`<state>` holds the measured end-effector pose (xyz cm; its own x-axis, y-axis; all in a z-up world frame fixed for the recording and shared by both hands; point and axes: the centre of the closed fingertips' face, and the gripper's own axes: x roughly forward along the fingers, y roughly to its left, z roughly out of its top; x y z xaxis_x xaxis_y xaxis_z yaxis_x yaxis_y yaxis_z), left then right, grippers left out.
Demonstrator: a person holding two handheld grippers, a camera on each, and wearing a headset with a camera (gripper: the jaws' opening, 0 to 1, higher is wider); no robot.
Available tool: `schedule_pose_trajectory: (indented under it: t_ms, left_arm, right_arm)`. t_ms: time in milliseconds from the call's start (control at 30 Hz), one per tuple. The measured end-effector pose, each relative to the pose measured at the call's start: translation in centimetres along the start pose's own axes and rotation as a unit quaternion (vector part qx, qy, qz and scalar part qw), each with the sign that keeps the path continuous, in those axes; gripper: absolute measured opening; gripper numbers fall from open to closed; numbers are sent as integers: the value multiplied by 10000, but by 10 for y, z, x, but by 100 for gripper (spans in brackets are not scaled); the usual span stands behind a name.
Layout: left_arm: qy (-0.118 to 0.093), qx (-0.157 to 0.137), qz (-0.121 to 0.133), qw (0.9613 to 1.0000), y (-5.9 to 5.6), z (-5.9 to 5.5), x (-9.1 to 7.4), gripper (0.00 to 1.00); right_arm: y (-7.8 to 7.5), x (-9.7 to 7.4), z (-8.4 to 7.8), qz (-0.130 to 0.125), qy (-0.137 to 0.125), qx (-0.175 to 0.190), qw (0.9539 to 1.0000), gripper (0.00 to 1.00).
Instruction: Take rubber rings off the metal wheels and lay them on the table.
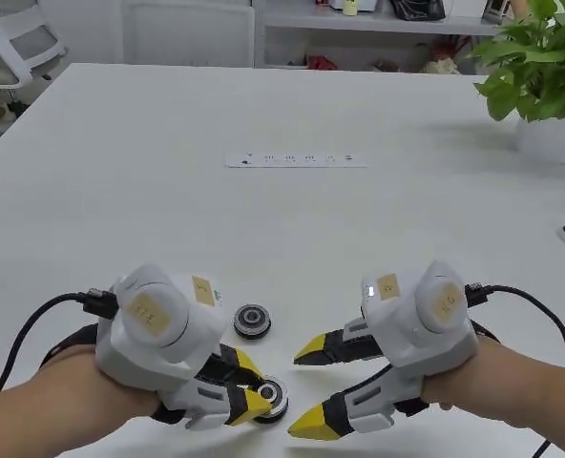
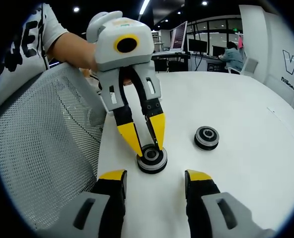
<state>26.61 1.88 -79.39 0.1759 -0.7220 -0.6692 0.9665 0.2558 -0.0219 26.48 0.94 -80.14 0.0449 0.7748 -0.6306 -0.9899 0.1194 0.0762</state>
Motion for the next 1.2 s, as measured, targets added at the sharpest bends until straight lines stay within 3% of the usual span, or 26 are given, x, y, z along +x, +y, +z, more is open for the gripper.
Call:
schedule_pose_trajectory:
  t_ms: [667,1200]
  left_arm:
    - [-66,22,49,10000,-1,0,1,14]
    - [-59,154,77,9998,-2,0,1,14]
  right_arm:
    - [-3,0,12,-54,-27,-42,10000,43]
    - [3,10,14,158,210,-155,9995,37]
